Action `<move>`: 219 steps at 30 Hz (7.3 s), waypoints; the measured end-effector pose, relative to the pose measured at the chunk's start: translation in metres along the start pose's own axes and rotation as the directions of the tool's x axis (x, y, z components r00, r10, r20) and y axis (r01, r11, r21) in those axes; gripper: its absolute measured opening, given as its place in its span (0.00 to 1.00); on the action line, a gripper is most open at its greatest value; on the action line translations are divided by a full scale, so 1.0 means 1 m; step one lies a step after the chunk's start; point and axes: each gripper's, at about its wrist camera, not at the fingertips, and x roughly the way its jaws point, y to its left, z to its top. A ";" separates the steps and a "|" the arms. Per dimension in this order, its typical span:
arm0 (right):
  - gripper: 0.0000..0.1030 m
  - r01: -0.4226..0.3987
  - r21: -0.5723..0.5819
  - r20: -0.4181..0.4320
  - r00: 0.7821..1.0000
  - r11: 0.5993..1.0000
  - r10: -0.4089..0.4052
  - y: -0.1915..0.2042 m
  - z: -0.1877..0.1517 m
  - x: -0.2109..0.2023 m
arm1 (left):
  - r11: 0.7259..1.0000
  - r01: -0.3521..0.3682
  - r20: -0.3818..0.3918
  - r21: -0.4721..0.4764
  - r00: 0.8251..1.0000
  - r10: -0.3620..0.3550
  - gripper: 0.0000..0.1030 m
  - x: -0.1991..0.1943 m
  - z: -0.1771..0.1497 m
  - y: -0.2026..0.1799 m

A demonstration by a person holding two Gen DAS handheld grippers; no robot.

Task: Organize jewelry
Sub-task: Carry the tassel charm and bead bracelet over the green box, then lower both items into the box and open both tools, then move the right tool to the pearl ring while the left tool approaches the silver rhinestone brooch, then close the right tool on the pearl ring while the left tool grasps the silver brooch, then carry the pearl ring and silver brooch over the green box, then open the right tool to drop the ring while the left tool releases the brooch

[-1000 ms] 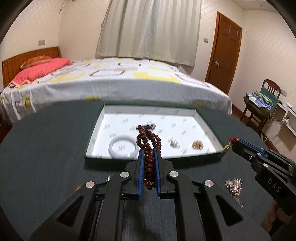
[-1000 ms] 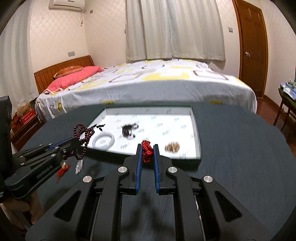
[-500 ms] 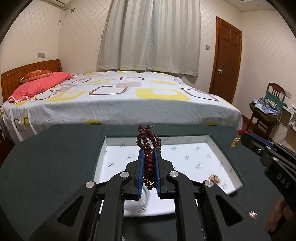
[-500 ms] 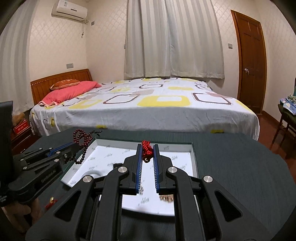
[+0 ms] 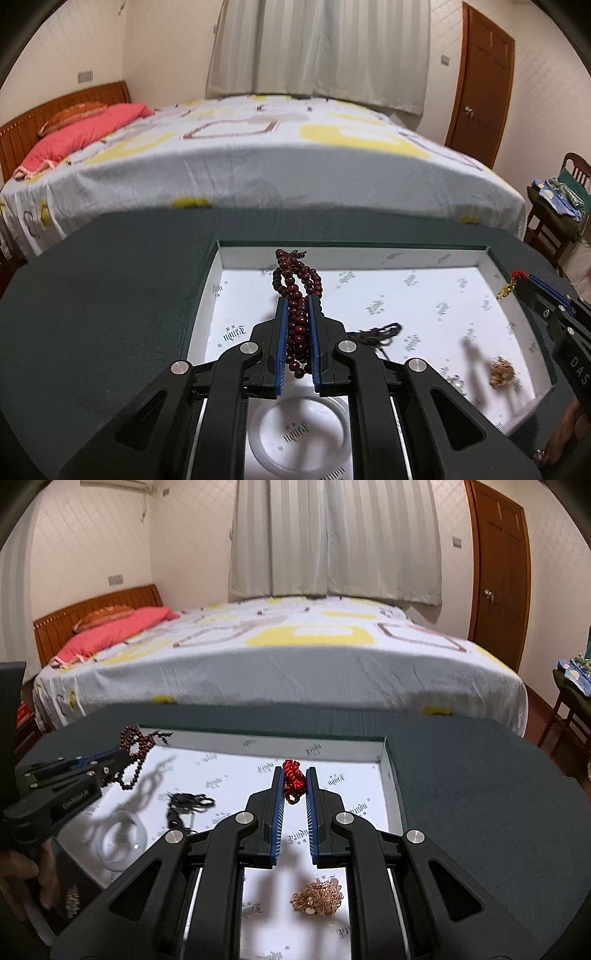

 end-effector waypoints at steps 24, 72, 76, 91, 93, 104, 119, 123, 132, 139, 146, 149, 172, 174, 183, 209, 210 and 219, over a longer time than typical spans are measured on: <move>0.31 0.039 0.022 -0.143 0.989 0.999 -0.035 -0.003 -0.012 0.040 | 0.998 -0.030 -0.099 0.047 0.994 0.034 0.41 0.028 0.007 -0.006; 0.49 -0.074 0.003 -0.094 0.993 0.997 0.074 0.055 -0.081 -0.093 | 0.990 -0.127 0.100 -0.059 0.986 0.133 0.68 -0.132 -0.097 0.022; 0.49 -0.078 -0.017 -0.138 0.988 0.997 0.075 0.066 -0.092 -0.087 | 0.990 -0.135 0.058 -0.049 0.989 0.138 0.68 -0.131 -0.113 0.025; 0.28 -0.089 -0.024 -0.286 0.955 0.996 0.078 0.070 -0.109 -0.064 | 0.992 -0.122 0.011 -0.030 0.992 0.122 0.68 -0.127 -0.129 0.022; 0.21 -0.094 -0.024 -0.287 0.954 0.995 0.083 0.069 -0.110 -0.065 | 0.993 -0.114 0.008 -0.025 0.993 0.114 0.68 -0.127 -0.129 0.019; 0.21 -0.103 -0.018 -0.261 0.961 0.995 0.095 0.060 -0.108 -0.076 | 0.997 -0.081 -0.001 0.014 0.997 0.081 0.67 -0.120 -0.128 -0.001; 0.21 -0.121 0.035 -0.235 0.964 0.992 0.126 0.039 -0.109 -0.086 | 0.999 -0.033 -0.143 -0.028 0.989 0.029 0.30 -0.090 -0.127 0.004; 0.21 -0.126 0.046 -0.233 0.963 0.991 0.133 0.036 -0.110 -0.085 | 0.999 -0.032 -0.151 -0.030 0.988 0.027 0.24 -0.087 -0.128 0.005; 0.21 -0.126 0.050 -0.234 0.963 0.991 0.135 0.034 -0.111 -0.084 | 0.999 -0.014 -0.150 -0.044 0.989 0.007 0.13 -0.087 -0.127 0.011; 0.21 -0.126 0.049 -0.232 0.963 0.991 0.134 0.035 -0.111 -0.085 | 0.999 -0.011 -0.132 -0.053 0.991 0.004 0.13 -0.091 -0.126 0.013; 0.21 -0.129 0.046 -0.218 0.967 0.991 0.136 0.037 -0.109 -0.089 | 0.998 -0.001 -0.110 -0.063 0.994 -0.006 0.13 -0.099 -0.123 0.012; 0.21 -0.131 0.046 -0.201 0.970 0.990 0.137 0.037 -0.105 -0.093 | 0.998 0.008 -0.087 -0.063 0.996 -0.013 0.13 -0.107 -0.118 0.010; 0.21 -0.088 0.042 -0.016 0.996 0.995 0.089 0.009 -0.035 -0.109 | 0.990 0.138 0.118 -0.004 0.984 -0.136 0.13 -0.130 -0.044 -0.036; 0.21 -0.088 0.046 -0.004 0.996 0.995 0.088 0.006 -0.029 -0.107 | 0.989 0.148 0.125 0.002 0.981 -0.147 0.13 -0.127 -0.039 -0.041; 0.21 -0.091 0.034 0.013 0.996 0.995 0.091 0.007 -0.010 -0.079 | 0.987 0.154 0.131 0.045 0.979 -0.159 0.13 -0.091 -0.016 -0.065; 0.21 -0.066 0.029 -0.186 0.980 0.997 0.070 0.014 -0.035 0.015 | 0.993 0.121 -0.079 -0.005 0.990 -0.121 0.13 -0.001 -0.042 -0.057; 0.21 -0.067 0.029 -0.195 0.978 0.997 0.071 0.014 -0.035 0.017 | 0.992 0.124 -0.084 -0.006 0.989 -0.124 0.13 0.000 -0.042 -0.057; 0.21 -0.062 0.032 -0.208 0.976 0.998 0.068 0.015 -0.034 0.022 | 0.992 0.127 -0.102 -0.009 0.987 -0.128 0.13 0.003 -0.042 -0.057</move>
